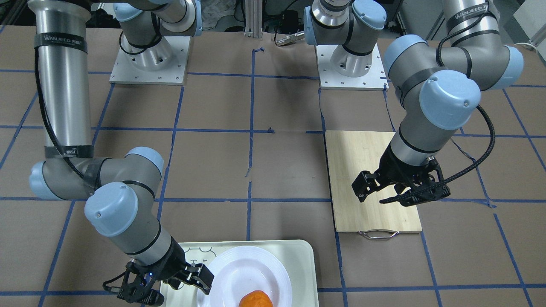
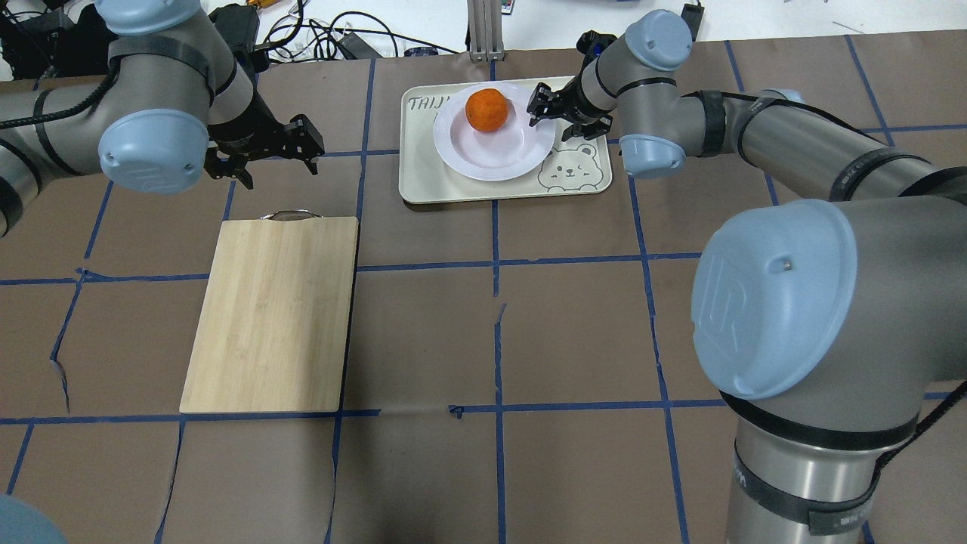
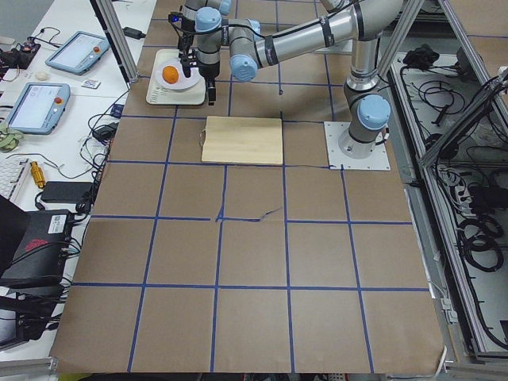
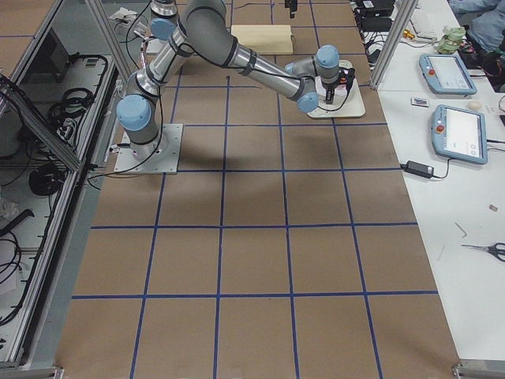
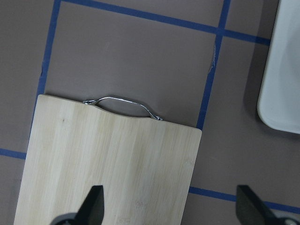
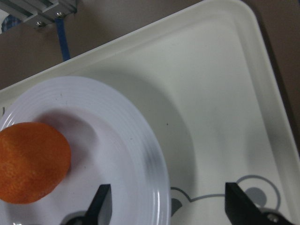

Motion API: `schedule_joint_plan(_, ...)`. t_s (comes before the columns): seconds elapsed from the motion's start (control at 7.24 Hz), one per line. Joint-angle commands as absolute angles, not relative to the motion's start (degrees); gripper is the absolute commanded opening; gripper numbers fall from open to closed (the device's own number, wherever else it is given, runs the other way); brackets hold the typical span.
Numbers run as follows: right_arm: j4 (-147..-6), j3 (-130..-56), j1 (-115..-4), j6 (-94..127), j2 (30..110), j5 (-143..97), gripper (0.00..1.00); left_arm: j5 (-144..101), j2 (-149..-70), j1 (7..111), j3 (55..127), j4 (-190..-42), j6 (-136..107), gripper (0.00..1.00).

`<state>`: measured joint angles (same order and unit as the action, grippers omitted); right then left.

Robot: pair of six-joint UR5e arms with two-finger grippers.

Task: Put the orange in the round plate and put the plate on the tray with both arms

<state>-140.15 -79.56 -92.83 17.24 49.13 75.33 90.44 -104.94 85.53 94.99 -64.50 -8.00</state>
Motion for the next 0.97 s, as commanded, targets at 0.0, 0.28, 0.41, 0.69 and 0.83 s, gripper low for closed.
schedule_joint_plan(0.0, -123.4, -76.7, -93.0, 11.7, 57.1, 82.8, 1.0, 90.4, -104.2, 85.8, 94.7, -64.6, -8.0, 1.0)
schedule_joint_plan(0.28, -112.7, -76.0, -93.6, 11.6, 64.6, 85.4, 1.0, 90.2, -102.5, 86.2, 94.7, -65.1, -7.7, 1.0)
schedule_joint_plan(0.41, -106.8, -76.5, -93.6, 11.1, 68.8, 87.3, 1.0, 89.9, -99.6, 86.4, 94.0, -70.9, -6.5, 1.0)
schedule_joint_plan(0.69, -103.5, -76.8, -92.5, 9.7, 75.7, 89.5, 1.0, 89.6, -94.3, 86.3, 92.4, -81.2, -6.0, 1.0)
schedule_joint_plan(0.83, -100.5, -76.6, -93.1, 5.5, 76.9, 91.5, 1.0, 89.6, -92.5, 86.4, 92.1, -84.9, -6.0, 1.0)
